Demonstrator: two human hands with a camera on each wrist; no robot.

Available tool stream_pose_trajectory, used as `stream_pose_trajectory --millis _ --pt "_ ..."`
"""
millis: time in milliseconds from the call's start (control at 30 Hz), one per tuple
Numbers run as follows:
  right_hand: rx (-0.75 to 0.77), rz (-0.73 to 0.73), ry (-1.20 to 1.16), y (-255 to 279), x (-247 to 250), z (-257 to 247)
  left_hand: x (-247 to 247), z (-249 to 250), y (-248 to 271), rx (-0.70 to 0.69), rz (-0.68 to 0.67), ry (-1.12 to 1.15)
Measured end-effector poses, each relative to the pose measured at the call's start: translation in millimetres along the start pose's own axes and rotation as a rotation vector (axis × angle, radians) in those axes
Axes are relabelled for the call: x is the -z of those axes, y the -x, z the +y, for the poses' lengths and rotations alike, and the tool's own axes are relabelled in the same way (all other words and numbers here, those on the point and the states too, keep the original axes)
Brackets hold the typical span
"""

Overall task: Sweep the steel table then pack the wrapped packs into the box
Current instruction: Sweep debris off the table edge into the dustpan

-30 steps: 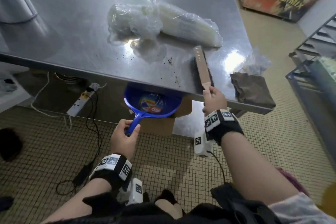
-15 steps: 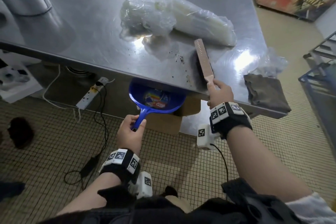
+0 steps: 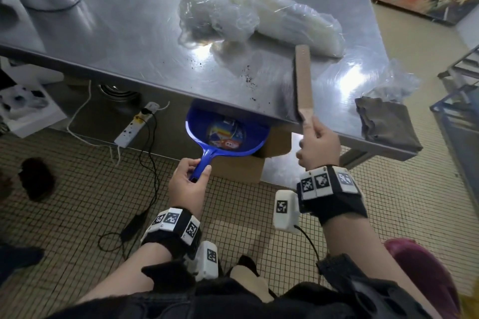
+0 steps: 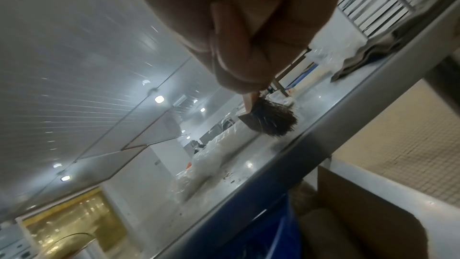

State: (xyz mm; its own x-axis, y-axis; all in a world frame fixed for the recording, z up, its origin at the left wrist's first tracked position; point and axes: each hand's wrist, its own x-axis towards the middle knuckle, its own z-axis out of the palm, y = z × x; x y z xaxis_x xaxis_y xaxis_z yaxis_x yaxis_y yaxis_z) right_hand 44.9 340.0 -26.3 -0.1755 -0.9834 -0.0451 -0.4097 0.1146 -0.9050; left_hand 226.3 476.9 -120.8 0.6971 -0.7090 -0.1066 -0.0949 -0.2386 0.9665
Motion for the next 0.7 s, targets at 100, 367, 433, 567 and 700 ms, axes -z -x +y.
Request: stream_pose_trajectory --millis 100,367,433,567,700 --pt "-0.066 -0.005 0.000 17.1 7.4 17.2 2.6 -2.7 5.0 -0.012 -0.006 -0.028" --pt "0.007 -0.248 -0.037 51.0 -38.5 10.1 7.4 -1.1 5.2 -0.031 0.022 -0.005" --pt "0.046 -0.204 -0.002 41.3 -37.6 2.6 11.3 -1.1 3.4 -0.030 0.030 0.005" --pt "0.107 -0.135 0.087 7.5 -33.6 -17.8 23.1 -2.4 0.2 -0.019 0.039 -0.009" --pt "0.133 -0.171 0.189 -14.0 -37.6 -29.1 32.9 -2.3 -3.7 -0.026 0.076 -0.014"
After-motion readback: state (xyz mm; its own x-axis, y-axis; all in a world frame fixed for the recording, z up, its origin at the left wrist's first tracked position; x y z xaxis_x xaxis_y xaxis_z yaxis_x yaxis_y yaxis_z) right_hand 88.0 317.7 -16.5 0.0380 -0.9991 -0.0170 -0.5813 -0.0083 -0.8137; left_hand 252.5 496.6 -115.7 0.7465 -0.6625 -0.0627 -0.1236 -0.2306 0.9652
